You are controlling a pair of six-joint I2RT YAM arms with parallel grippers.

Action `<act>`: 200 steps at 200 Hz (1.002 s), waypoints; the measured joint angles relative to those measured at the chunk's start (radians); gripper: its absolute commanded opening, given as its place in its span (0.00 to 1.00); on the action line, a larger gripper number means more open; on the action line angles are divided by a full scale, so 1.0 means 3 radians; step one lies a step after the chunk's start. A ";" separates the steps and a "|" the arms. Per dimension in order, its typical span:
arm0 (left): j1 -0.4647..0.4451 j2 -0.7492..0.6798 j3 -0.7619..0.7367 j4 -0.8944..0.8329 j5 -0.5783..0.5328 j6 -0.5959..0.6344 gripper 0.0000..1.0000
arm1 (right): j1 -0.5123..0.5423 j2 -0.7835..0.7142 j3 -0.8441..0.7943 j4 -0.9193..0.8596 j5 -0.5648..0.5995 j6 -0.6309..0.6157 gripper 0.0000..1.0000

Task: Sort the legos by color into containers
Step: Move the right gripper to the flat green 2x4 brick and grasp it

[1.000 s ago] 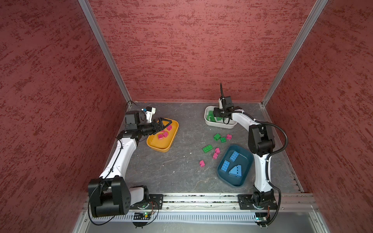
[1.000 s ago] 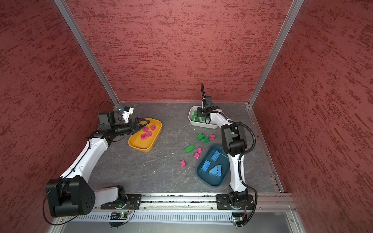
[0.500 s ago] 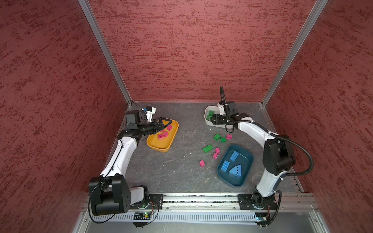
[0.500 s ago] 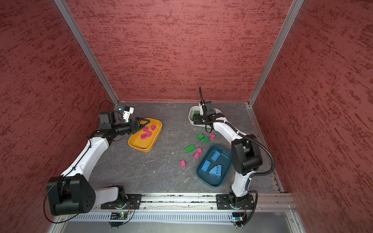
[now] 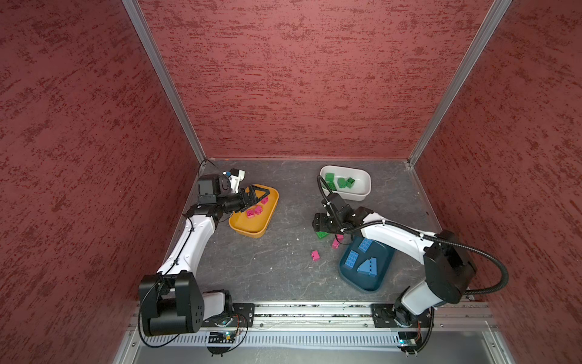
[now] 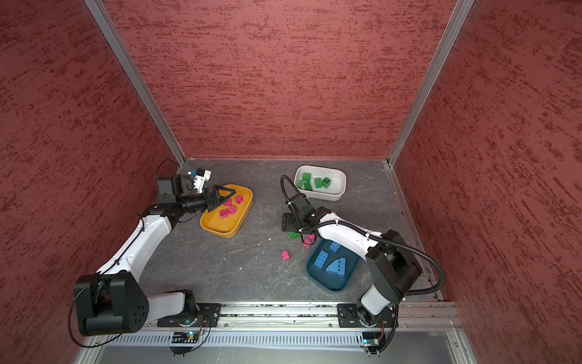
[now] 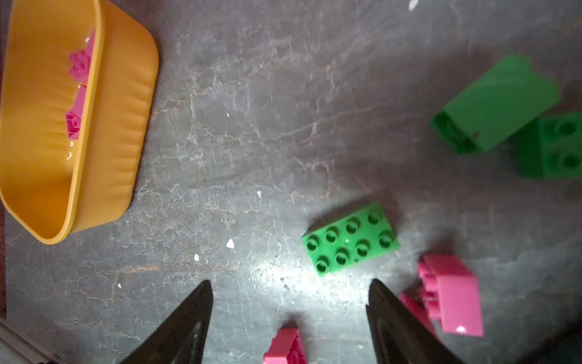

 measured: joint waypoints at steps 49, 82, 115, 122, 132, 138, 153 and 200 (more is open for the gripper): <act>0.0000 0.0034 0.0000 0.0018 -0.0001 -0.0008 0.99 | 0.0084 0.0351 0.0003 -0.0067 0.0284 0.0638 0.72; 0.0001 0.0034 0.0001 0.0017 -0.0001 -0.0005 1.00 | 0.0084 0.0463 0.0003 -0.0048 0.0319 0.0814 0.69; 0.0001 0.0037 0.0000 0.0018 0.0000 -0.0005 0.99 | 0.0084 0.0604 0.0033 -0.0004 0.0340 0.0867 0.68; 0.0001 0.0038 0.0000 0.0018 0.0000 -0.0005 0.99 | 0.0084 0.0646 0.0034 0.0010 0.0340 0.0871 0.68; 0.0001 0.0038 0.0001 0.0018 0.0000 -0.0005 0.99 | 0.0084 0.0690 0.0051 0.0009 0.0355 0.0872 0.67; 0.0001 0.0038 0.0000 0.0018 0.0000 -0.0004 1.00 | 0.0084 0.0703 0.0072 0.0014 0.0357 0.0871 0.66; 0.0001 0.0038 0.0000 0.0017 0.0000 -0.0004 0.99 | 0.0084 0.0760 0.0141 0.0020 0.0366 0.0867 0.64; 0.0006 0.0038 0.0000 0.0017 0.0000 0.0008 0.99 | 0.0084 0.0960 0.0378 -0.0024 0.0472 0.0792 0.60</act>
